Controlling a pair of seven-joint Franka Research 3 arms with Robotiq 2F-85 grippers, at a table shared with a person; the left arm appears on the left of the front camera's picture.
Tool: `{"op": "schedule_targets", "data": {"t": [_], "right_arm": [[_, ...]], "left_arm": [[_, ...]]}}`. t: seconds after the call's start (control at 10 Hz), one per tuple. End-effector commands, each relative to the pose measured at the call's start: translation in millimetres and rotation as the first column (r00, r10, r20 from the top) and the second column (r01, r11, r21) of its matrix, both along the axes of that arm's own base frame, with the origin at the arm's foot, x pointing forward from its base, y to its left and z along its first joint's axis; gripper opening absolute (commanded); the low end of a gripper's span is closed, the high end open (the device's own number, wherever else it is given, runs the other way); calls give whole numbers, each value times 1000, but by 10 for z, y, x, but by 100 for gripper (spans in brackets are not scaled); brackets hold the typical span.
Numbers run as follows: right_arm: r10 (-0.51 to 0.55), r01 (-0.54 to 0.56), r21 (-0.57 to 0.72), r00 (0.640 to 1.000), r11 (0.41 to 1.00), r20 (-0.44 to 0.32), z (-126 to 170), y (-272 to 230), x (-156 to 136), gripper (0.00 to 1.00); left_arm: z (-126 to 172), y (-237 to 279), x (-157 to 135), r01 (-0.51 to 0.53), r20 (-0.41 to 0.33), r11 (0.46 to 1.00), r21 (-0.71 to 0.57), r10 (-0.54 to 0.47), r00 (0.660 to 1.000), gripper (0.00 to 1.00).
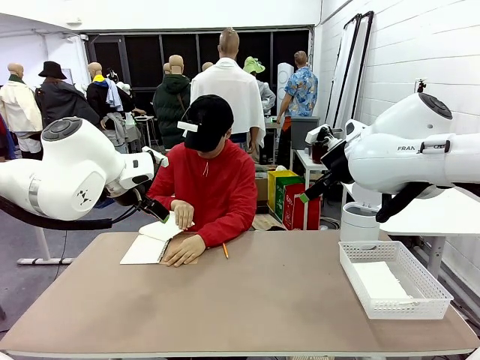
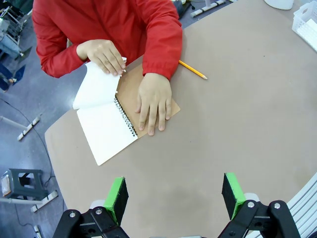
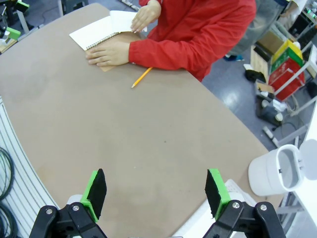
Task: Sort the paper based on its condition.
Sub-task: If a person hands you a paper, place it in the Organizing basket , and if it's crumpled, put it in the Trash can.
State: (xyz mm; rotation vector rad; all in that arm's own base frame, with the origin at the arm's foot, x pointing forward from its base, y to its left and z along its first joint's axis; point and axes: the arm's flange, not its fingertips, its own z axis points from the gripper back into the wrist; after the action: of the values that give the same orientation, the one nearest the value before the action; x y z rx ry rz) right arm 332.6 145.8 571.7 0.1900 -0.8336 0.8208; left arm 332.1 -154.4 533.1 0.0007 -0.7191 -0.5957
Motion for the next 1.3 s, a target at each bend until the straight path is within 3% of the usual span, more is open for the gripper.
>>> {"op": "schedule_targets", "data": {"t": [0.0, 1.2], "right_arm": [[-7, 7, -5, 1000, 1000, 0, -7, -3, 6, 100], [-7, 7, -5, 1000, 1000, 0, -7, -3, 6, 100]], "left_arm": [[1, -2, -3, -1, 0, 1000, 3, 1, 1000, 100], [1, -2, -3, -1, 0, 1000, 3, 1, 1000, 100]]}}
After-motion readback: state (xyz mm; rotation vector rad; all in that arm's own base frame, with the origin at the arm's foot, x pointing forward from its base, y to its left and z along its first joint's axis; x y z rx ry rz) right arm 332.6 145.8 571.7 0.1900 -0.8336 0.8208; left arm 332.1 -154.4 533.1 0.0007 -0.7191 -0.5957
